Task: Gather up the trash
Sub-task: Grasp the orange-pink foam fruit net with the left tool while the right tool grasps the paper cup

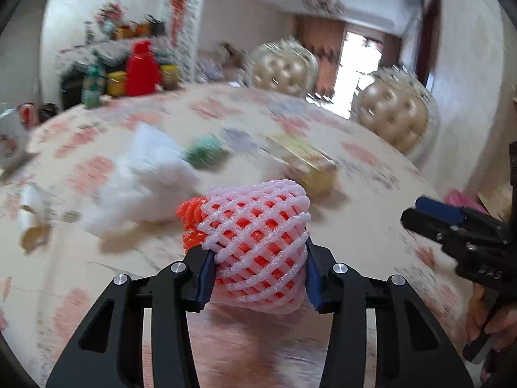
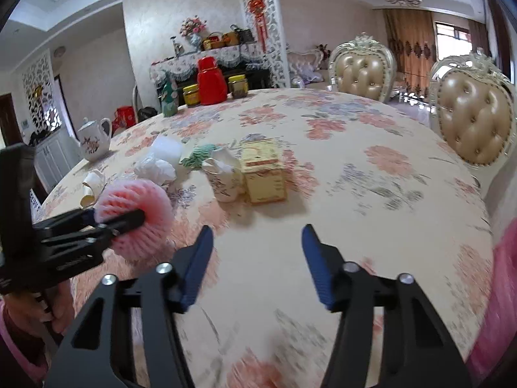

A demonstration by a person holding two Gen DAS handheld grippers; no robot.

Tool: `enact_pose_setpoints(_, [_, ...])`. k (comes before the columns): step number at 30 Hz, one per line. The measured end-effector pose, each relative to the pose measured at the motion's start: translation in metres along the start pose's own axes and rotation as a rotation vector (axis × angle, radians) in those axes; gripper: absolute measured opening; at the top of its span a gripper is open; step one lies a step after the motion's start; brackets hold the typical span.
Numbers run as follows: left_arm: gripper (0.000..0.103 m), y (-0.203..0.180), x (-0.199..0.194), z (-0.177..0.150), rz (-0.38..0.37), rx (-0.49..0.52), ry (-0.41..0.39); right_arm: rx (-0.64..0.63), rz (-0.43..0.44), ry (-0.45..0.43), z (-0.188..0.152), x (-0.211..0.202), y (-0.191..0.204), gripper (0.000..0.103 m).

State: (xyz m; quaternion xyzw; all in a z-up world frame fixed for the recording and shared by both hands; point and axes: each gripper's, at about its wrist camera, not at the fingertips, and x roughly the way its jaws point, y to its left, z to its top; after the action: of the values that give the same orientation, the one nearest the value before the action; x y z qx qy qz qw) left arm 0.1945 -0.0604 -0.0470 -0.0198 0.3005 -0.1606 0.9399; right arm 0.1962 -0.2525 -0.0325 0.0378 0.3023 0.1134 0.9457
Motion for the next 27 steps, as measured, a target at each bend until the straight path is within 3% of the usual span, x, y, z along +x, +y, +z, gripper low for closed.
enact_pose_setpoints(4, [0.042,0.025,-0.012,0.006,0.081,-0.097,-0.069,-0.027,0.037,0.034,0.015,0.032,0.021,0.048])
enact_pose_setpoints(12, [0.043,0.038,-0.027,0.009,0.210,-0.124,-0.173,-0.072,0.024,0.070,0.039,0.085,0.054,0.048])
enact_pose_setpoints(19, [0.043,0.053,-0.027,0.010,0.216,-0.190,-0.167,-0.065,-0.051,0.088,0.056,0.117,0.056,0.048])
enact_pose_setpoints(24, [0.043,0.047,-0.025,0.010,0.208,-0.169,-0.162,-0.069,-0.069,0.120,0.057,0.137,0.054,0.047])
enact_pose_setpoints(27, [0.043,0.046,-0.022,0.010,0.203,-0.159,-0.156,-0.064,-0.064,0.115,0.057,0.138,0.052,0.041])
